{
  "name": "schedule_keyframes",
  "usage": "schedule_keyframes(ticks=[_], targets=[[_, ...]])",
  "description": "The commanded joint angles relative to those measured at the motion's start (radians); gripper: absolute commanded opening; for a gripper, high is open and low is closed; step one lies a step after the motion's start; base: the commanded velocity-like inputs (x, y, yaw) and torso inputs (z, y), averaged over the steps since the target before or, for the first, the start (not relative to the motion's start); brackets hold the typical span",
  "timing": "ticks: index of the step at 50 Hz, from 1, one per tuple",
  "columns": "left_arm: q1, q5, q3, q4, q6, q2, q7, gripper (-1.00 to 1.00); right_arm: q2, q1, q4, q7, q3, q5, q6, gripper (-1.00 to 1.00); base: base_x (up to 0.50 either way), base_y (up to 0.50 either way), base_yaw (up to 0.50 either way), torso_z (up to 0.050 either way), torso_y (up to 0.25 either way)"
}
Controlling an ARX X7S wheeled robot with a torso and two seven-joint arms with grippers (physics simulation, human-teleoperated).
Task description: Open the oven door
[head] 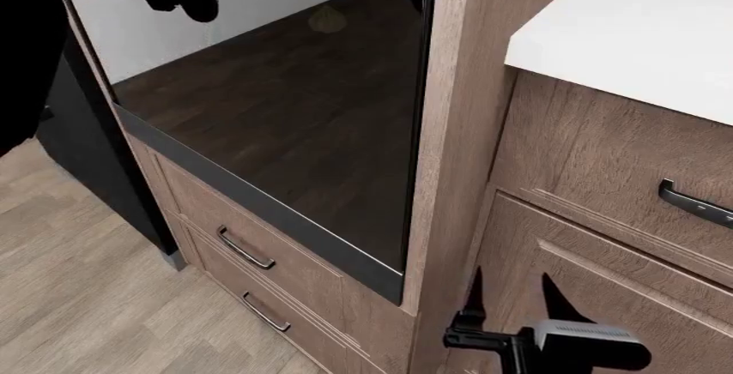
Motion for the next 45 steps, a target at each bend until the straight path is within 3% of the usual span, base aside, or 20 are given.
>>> schedule_keyframes(ticks=[1,31,45], targets=[[-0.019,0.009,0.006,-0.093,-0.013,0.019,-0.020,-1.00,0.006,-0.011,-0.008,0.007,0.005,0.009,-0.005,1.00,0.00,0.00,0.00,0.000,0.000],[-0.019,0.015,-0.008,-0.088,-0.018,0.007,-0.062,-1.00,0.018,-0.001,0.001,0.016,0.011,0.019,-0.013,1.00,0.00,0.00,0.00,0.000,0.000],[0.030,0.038,-0.063,0.094,-0.065,-0.060,-0.126,-1.00,0.020,0.000,0.008,0.016,0.004,0.019,-0.016,1.00,0.00,0.00,0.00,0.000,0.000]])
